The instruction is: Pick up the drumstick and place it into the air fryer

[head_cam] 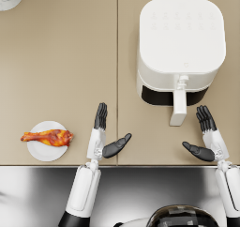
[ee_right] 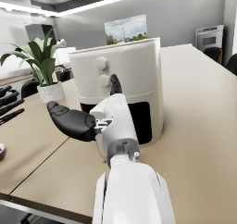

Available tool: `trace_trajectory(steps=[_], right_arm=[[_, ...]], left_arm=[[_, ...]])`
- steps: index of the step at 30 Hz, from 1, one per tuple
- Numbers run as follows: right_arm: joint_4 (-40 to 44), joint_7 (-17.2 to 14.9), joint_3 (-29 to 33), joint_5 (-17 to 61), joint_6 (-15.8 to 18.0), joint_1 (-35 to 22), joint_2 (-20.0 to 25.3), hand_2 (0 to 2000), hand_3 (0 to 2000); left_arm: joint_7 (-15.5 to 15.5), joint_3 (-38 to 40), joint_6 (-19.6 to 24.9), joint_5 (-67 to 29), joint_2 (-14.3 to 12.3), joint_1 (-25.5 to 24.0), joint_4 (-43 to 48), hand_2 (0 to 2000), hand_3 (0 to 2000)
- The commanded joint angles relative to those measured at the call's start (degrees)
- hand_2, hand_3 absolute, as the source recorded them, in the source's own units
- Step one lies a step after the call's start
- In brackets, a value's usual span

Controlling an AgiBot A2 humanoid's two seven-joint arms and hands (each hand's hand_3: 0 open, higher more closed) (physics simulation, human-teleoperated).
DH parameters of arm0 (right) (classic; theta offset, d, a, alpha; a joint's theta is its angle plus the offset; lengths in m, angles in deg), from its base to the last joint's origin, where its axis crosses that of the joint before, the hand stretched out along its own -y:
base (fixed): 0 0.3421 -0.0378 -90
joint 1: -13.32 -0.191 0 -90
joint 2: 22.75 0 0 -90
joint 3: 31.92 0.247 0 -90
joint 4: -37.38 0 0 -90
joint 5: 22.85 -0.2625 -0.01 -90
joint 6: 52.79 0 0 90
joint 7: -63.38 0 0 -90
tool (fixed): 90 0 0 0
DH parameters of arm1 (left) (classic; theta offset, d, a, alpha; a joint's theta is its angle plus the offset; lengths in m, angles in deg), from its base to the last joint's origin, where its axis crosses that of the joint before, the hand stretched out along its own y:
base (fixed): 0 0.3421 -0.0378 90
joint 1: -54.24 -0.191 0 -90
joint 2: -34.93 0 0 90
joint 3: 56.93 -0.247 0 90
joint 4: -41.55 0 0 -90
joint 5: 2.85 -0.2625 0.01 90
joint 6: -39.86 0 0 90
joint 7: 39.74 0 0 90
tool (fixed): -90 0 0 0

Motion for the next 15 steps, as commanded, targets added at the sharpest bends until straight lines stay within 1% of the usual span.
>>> trace_trajectory(steps=[1,15], right_arm=[[0.0,0.0,0.0,0.0,0.0,0.0,0.0,0,0],[0.0,0.0,0.0,0.0,0.0,0.0,0.0,0,0]], left_arm=[[0.0,0.0,0.0,0.0,0.0,0.0,0.0,0,0],[0.0,0.0,0.0,0.0,0.0,0.0,0.0,0,0]])
